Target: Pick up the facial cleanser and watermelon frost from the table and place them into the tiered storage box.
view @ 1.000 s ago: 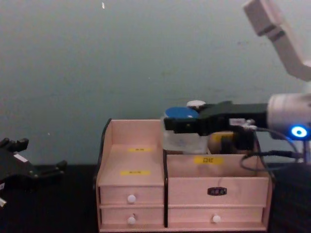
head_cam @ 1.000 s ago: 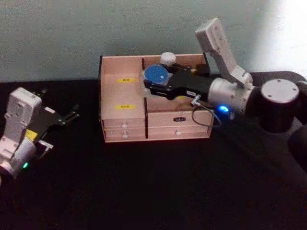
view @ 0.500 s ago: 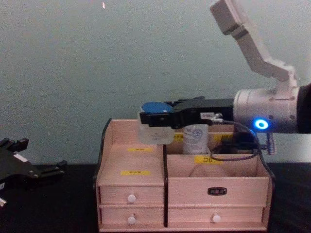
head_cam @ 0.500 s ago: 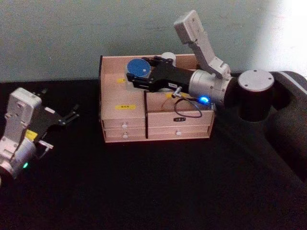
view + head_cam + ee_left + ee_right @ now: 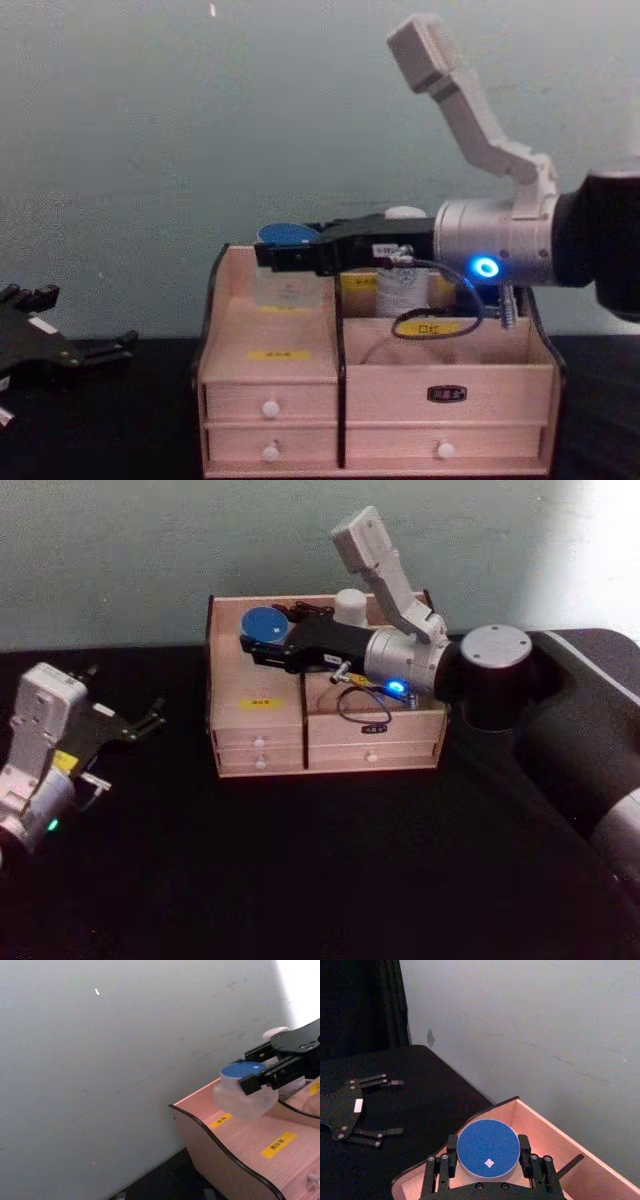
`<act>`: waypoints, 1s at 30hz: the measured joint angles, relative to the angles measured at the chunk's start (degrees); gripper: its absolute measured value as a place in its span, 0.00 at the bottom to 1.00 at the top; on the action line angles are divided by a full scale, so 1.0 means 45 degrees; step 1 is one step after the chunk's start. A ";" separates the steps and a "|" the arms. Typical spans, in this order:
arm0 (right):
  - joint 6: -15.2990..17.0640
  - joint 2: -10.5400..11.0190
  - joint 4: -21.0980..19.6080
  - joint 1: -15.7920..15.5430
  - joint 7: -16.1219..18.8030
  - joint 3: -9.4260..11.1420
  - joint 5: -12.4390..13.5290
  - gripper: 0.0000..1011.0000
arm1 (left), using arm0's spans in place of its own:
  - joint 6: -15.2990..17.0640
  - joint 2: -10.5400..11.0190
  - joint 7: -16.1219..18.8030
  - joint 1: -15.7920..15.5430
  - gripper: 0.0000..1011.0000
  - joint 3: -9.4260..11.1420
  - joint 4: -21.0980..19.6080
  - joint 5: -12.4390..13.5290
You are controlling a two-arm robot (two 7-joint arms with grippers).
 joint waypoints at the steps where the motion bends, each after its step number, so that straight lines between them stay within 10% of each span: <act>1: -0.0035 -0.0050 0.0128 0.0045 0.0020 0.0005 -0.0010 0.71 | 0.0000 0.0000 0.0000 -0.0001 0.99 0.0000 0.0000 0.0000; 30: -0.0049 -0.0561 0.1298 0.0315 0.0355 -0.0060 -0.0749 0.71 | 0.0000 0.0000 0.0000 0.0000 0.99 -0.0001 0.0000 0.0000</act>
